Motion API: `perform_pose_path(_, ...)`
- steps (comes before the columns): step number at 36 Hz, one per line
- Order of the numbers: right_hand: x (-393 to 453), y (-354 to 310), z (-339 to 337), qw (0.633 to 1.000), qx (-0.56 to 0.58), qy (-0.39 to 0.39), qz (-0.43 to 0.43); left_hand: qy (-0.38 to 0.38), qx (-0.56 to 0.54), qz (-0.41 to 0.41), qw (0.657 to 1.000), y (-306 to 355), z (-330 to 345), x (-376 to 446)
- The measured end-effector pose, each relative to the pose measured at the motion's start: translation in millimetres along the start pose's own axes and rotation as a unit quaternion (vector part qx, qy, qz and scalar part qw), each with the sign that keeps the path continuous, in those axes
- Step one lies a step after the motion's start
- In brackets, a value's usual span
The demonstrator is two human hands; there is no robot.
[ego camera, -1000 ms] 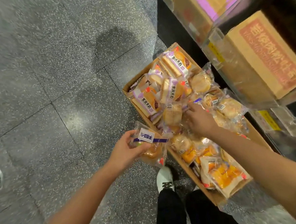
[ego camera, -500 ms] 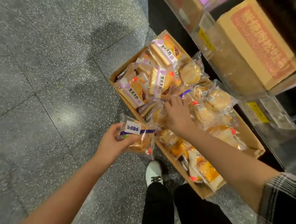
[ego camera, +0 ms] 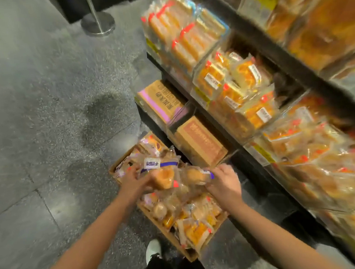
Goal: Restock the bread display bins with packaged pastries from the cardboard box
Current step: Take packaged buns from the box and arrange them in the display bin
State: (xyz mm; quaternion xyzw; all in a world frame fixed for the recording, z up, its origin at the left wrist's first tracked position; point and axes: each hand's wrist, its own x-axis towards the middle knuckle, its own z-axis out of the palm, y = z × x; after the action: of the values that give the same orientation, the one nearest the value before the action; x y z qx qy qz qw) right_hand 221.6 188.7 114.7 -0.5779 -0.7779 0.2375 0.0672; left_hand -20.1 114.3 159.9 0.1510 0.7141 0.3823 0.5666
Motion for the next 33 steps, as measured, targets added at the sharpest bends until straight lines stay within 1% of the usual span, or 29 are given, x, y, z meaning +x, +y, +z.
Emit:
perform_pose_path(1,-5.3,-0.3,-25.2,1.0,0.019,0.022,0.013,-0.003,-0.01,0.005,1.0,14.4,10.5,-9.8)
perform_pose_path(3,-15.9,0.6,-73.2,0.993,0.056,0.1,0.018,-0.03,-0.042,0.025,0.998,45.8,32.3,-32.8)
perform_pose_path(6,-30.4,1.7,-138.6,0.972,0.104,0.207,0.04,-0.074,-0.082,0.034,0.993,88.3,68.1,-66.9)
perform_pose_path(9,-47.7,-1.3,-193.8,0.95,0.096,0.296,0.033,-0.127,-0.145,-0.021,0.981,124.0,103.6,-85.9)
perform_pose_path(11,-61.9,-6.2,-227.2,0.937,0.082,0.34,0.022,-0.158,-0.149,-0.041,0.975,146.5,125.8,-93.9)
perform_pose_path(14,-86.9,-9.9,-269.5,0.931,0.042,0.363,0.0,-0.193,-0.139,-0.02,0.971,177.6,159.1,-106.4)
perform_pose_path(17,-111.4,-14.4,-305.7,0.923,-0.014,0.385,-0.014,-0.265,-0.106,0.019,0.958,202.1,186.1,-124.4)
perform_pose_path(20,-132.7,-24.7,-333.2,0.913,-0.074,0.397,-0.055,-0.334,-0.044,0.066,0.939,219.5,211.0,-144.2)
perform_pose_path(23,-151.6,-25.7,-345.6,0.909,-0.128,0.395,-0.031,-0.36,-0.024,0.088,0.928,231.9,230.7,-168.3)
perform_pose_path(25,-165.0,-21.8,-351.8,0.918,-0.151,0.366,-0.006,-0.376,-0.019,0.092,0.922,235.2,244.4,-181.5)
perform_pose_path(27,-179.6,-22.5,-360.2,0.932,-0.131,0.338,0.009,-0.398,-0.016,0.096,0.912,234.7,258.1,-195.3)
perform_pose_path(29,-192.6,-29.1,-368.4,0.938,-0.069,0.339,0.022,-0.41,-0.008,0.109,0.906,233.1,273.0,-209.1)
perform_pose_path(31,-200.6,-31.8,-372.2,0.924,-0.001,0.38,0.046,-0.408,0.0,0.127,0.904,228.6,291.0,-218.9)
perform_pose_path(33,-203.7,-28.2,-376.8,0.895,0.049,0.432,0.099,-0.408,0.006,0.15,0.9,225.4,309.1,-228.0)
